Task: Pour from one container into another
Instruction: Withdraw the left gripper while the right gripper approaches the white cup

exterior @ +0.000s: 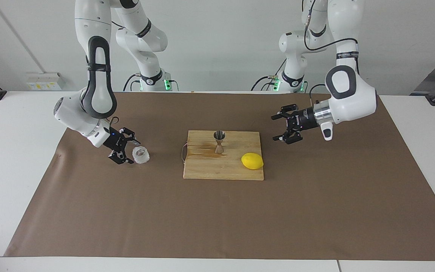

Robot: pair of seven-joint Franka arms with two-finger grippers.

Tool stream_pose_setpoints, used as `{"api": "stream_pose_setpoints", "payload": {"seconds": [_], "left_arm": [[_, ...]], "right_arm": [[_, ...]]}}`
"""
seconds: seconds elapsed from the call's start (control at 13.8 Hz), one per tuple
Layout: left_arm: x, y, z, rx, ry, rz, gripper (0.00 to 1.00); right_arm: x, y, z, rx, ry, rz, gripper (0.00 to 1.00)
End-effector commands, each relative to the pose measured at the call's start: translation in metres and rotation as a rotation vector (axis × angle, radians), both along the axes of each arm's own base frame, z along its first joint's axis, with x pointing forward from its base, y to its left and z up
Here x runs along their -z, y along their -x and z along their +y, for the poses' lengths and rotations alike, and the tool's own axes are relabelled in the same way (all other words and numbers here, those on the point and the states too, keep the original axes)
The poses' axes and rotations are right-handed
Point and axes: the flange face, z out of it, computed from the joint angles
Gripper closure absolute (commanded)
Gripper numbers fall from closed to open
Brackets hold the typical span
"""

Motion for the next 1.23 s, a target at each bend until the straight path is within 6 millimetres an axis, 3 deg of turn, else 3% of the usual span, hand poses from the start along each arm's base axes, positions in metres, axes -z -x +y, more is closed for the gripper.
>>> {"api": "stream_pose_setpoints", "payload": {"seconds": [0.0, 0.43, 0.72, 0.87, 1.16], "left_arm": [[-0.035, -0.019, 0.027, 0.070, -0.091, -0.029, 0.00], [-0.077, -0.036, 0.037, 0.228, -0.303, -0.198, 0.00], [-0.108, -0.032, 0.045, 0.540, -0.405, -0.325, 0.00], [-0.122, -0.029, 0.054, 0.705, -0.400, -0.386, 0.00], [-0.153, -0.037, 0.063, 0.813, -0.452, -0.464, 0.00]], "right_arm": [[0.000, -0.006, 0.004, 0.007, -0.018, -0.025, 0.00], [0.001, -0.006, 0.017, -0.013, -0.022, -0.022, 0.00], [0.002, -0.005, 0.019, -0.013, -0.018, -0.021, 0.00], [0.002, -0.007, 0.030, -0.019, -0.028, -0.025, 0.00], [0.003, -0.007, 0.030, -0.011, -0.016, -0.031, 0.00]]}}
